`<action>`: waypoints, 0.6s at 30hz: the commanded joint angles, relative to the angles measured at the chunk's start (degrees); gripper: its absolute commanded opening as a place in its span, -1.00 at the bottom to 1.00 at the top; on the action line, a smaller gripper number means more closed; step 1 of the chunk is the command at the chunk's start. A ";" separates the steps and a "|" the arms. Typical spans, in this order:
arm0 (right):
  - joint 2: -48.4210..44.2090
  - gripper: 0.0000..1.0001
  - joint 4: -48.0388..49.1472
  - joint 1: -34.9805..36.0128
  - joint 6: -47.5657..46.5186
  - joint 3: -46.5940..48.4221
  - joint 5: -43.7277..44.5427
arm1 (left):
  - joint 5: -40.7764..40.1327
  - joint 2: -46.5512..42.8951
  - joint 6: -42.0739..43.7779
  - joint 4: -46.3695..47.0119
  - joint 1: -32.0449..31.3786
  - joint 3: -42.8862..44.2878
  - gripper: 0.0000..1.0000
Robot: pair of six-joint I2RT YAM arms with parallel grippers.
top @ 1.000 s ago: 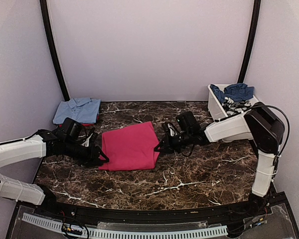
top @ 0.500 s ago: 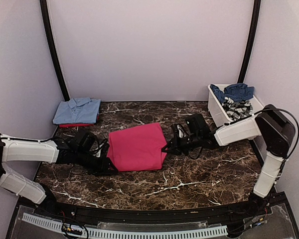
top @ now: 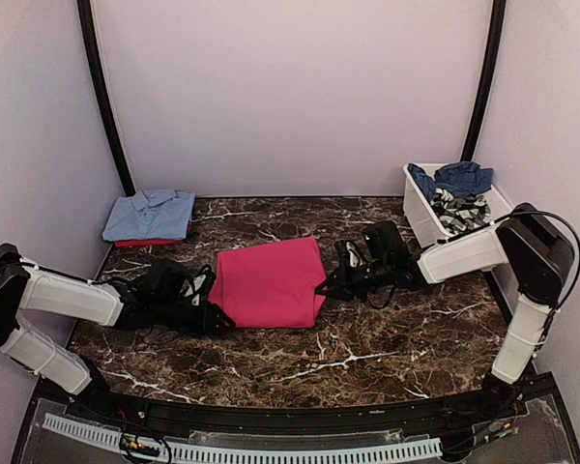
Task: Fold and stack the mixed laundry pile
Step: Smooth out the square-folded trousers at the center of the board.
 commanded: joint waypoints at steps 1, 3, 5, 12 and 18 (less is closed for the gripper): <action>-1.84 -1.00 0.74 -0.59 0.01 0.61 -0.74 | -0.95 -2.96 5.20 9.11 -0.10 -2.50 -0.33; -1.84 -1.00 0.65 -0.85 0.06 0.65 -0.77 | -0.52 -3.53 6.30 9.70 -0.10 -2.76 -0.39; -1.76 -1.00 0.66 -0.95 0.10 0.70 -0.84 | 0.95 -3.42 6.85 11.35 -0.08 -3.06 -0.46; -1.84 -1.00 1.00 -1.28 0.45 0.51 -1.19 | 1.40 0.10 7.88 13.74 -0.10 -2.73 -0.71; -2.18 -1.00 0.38 -1.92 -0.01 0.45 -1.30 | 0.74 0.92 8.62 12.36 -0.09 -1.84 -0.99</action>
